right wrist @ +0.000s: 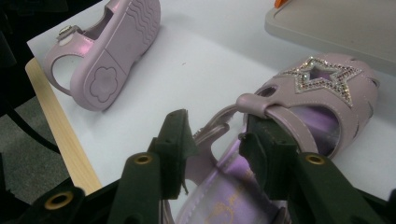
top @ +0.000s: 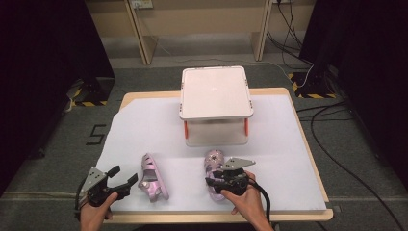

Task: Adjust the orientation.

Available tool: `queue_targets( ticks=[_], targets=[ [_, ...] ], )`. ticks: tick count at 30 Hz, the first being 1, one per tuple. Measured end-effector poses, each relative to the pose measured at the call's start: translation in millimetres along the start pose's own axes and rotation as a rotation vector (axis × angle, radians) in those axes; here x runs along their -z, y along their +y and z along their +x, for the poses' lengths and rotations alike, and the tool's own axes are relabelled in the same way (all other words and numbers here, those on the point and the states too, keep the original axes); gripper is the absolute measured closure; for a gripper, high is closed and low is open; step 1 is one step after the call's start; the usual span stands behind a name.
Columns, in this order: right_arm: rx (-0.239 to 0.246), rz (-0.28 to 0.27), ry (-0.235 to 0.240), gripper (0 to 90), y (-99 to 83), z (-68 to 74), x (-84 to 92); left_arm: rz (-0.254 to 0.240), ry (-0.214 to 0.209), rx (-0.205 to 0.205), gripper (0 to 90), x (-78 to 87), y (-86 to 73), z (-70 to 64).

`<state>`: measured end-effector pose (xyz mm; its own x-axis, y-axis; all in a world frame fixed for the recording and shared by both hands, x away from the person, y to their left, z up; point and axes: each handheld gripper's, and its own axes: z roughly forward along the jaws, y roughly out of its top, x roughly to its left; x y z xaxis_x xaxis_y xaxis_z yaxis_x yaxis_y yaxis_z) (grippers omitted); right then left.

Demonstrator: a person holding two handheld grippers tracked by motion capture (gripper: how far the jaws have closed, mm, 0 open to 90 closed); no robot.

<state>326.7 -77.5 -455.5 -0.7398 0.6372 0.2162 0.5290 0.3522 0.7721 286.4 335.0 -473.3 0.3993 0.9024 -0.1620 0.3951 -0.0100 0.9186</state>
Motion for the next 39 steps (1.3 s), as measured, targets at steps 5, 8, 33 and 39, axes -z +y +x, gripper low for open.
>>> queue_targets(
  ticks=[5, 8, 33, 39],
  targets=[
    [0.003, 0.000, 0.008, 54.7, -1.4, 1.4, 2.8, 0.001, 0.000, 0.001, 16.5, 0.3, 0.2, 0.3],
    [0.025, 0.000, 0.016, 51.8, -1.4, 4.8, 8.3, 0.001, 0.001, 0.000, 16.5, -0.2, 0.2, 0.2],
    [0.163, -0.062, -0.128, 39.4, -3.4, -19.4, 26.0, 0.002, -0.001, 0.014, 16.5, -1.2, 0.8, 1.6],
    [0.170, -0.060, -0.130, 38.6, -3.7, -18.4, 25.0, -0.002, -0.001, 0.018, 16.5, -1.6, 1.7, 2.1]
  ],
)
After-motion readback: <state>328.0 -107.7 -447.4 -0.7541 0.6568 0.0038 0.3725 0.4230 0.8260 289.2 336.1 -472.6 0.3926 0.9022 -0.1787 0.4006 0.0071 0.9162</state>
